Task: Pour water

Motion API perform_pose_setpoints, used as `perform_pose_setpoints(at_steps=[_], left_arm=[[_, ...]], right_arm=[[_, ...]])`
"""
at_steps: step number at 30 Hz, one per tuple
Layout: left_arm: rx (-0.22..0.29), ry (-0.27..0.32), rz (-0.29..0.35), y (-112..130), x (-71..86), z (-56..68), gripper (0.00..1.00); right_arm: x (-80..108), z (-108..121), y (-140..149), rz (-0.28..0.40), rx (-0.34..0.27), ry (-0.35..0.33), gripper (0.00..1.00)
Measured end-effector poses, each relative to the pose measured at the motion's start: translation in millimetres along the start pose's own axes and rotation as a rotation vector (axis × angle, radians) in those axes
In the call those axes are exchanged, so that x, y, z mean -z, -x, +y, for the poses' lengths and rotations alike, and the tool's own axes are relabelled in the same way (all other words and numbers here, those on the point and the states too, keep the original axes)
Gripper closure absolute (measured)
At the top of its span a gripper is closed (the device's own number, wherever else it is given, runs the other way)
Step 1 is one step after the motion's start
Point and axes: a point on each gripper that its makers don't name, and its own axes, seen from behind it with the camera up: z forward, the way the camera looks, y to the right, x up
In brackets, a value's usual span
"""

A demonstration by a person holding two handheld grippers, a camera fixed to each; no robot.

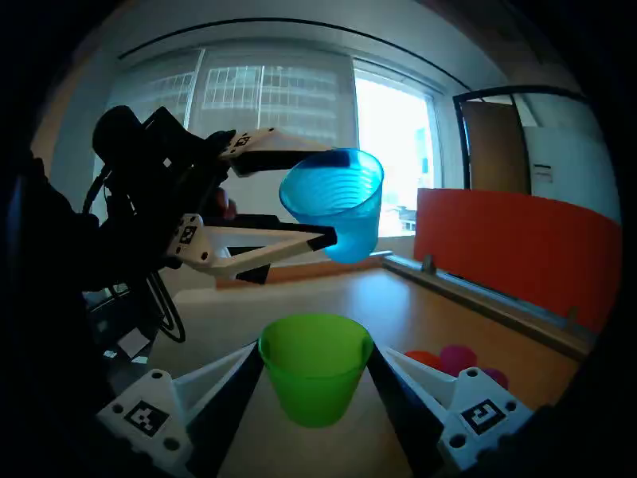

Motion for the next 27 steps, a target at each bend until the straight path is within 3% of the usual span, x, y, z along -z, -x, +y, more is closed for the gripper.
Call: perform_pose_setpoints(at_steps=[27], left_arm=[[-0.066, -0.008, -0.005, 3.0, 0.0, -2.2, 0.14]], right_arm=[[-5.3, -1.5, -3.7, 0.011, 0.003, -0.001, 0.08]])
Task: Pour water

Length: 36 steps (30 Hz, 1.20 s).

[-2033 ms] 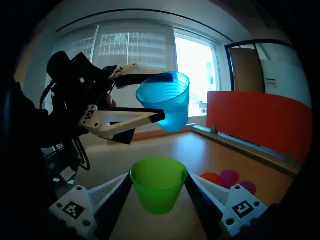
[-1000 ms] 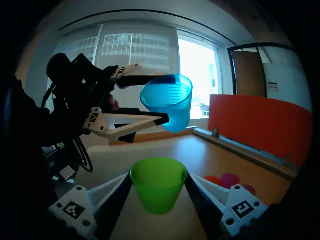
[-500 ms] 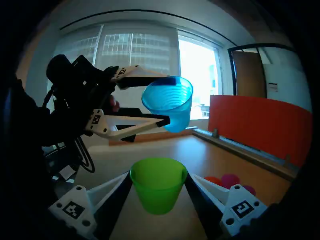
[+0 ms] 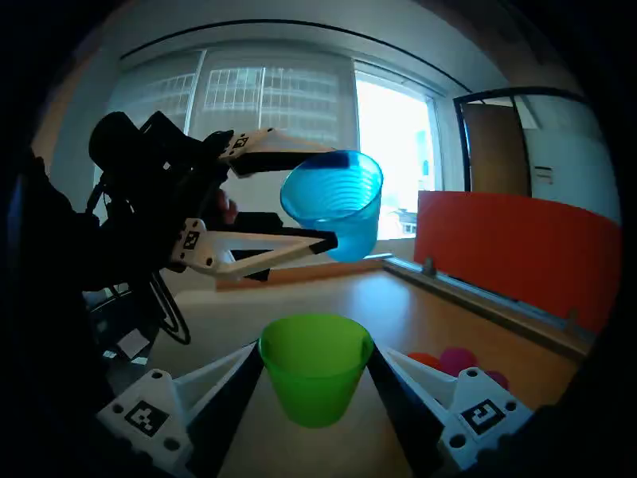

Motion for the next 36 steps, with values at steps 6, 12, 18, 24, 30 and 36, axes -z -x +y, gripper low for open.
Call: perform_pose_setpoints(at_steps=[6, 12, 18, 24, 30, 36], left_arm=[[-0.021, 0.001, 0.003, -1.0, 0.5, 0.1, 0.14], [-0.049, 0.004, 0.002, -1.6, 0.6, 1.5, 0.14], [-0.062, 0.005, 0.002, -2.1, 1.6, 3.1, 0.14], [-0.08, 0.004, 0.003, -3.3, 2.3, 4.9, 0.14], [-0.09, 0.003, 0.006, -3.9, 2.5, 5.6, 0.14], [-0.095, 0.004, 0.006, -4.7, 2.0, 6.2, 0.14]], right_arm=[[-0.5, 0.1, -0.2, 0.003, 0.0, -0.001, 0.08], [-0.9, -0.1, -0.1, 0.005, 0.0, -0.001, 0.08], [-0.2, 0.4, -0.7, 0.007, 0.0, 0.0, 0.08], [0.4, 1.2, -0.8, 0.007, 0.001, 0.003, 0.07], [0.9, 1.5, -2.1, 0.008, 0.001, 0.004, 0.08], [0.7, 0.9, -2.3, 0.009, 0.001, 0.002, 0.08]])
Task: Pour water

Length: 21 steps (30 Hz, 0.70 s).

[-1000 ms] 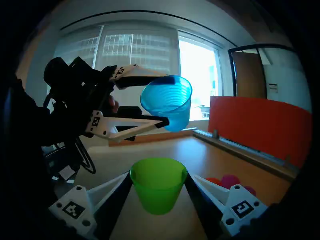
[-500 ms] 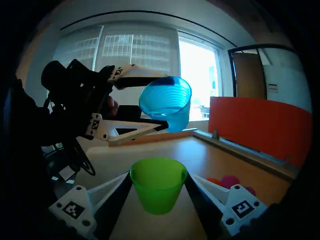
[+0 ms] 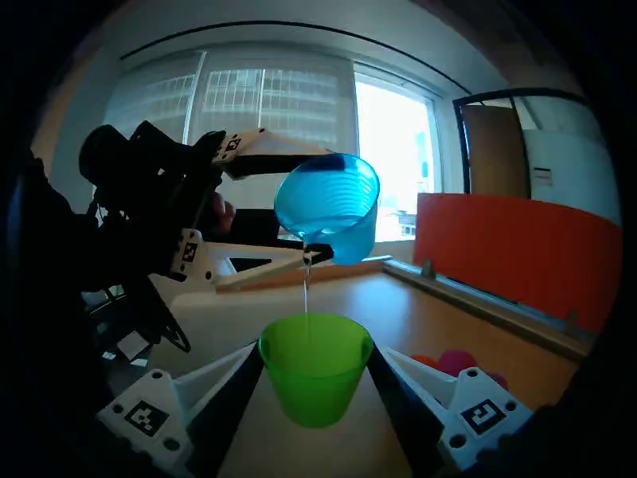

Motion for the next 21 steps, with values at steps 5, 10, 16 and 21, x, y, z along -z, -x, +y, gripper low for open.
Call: perform_pose_setpoints(at_steps=[5, 10, 16, 21], left_arm=[[-0.004, -0.002, 0.002, -1.1, 0.2, 0.1, 0.14], [-0.006, -0.003, 0.004, -2.0, 0.2, -0.3, 0.14], [-0.009, -0.006, 0.005, -2.1, 0.3, -0.8, 0.14], [-0.011, -0.006, 0.006, -2.7, 0.3, -1.0, 0.14]], right_arm=[[-0.4, -0.6, -0.6, 0.0, 0.0, -0.001, 0.08], [-1.0, -1.6, -1.2, 0.001, 0.001, -0.003, 0.08], [-1.6, -2.1, -2.2, 0.003, 0.002, -0.004, 0.08], [-1.5, -2.8, -2.8, 0.006, 0.002, -0.005, 0.08]])
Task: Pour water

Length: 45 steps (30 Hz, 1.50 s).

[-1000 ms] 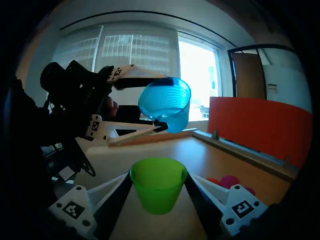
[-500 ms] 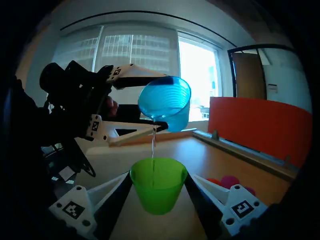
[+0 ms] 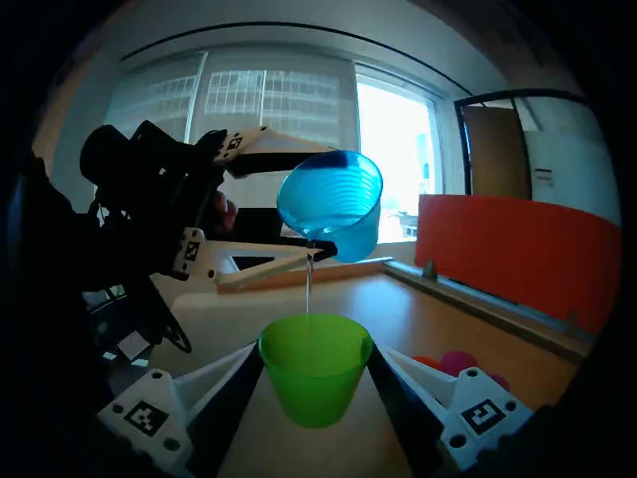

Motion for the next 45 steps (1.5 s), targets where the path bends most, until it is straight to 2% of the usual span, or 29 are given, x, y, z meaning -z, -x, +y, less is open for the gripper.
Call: perform_pose_setpoints(at_steps=[29, 45], left_arm=[[-0.033, -0.002, 0.006, -4.8, 1.0, -2.3, 0.14], [-0.055, 0.003, 0.005, -4.9, -2.2, 1.1, 0.14]], right_arm=[[0.0, -2.4, -1.4, 0.009, 0.004, -0.003, 0.08], [1.9, -2.8, -1.0, 0.013, 0.003, -0.003, 0.08]])
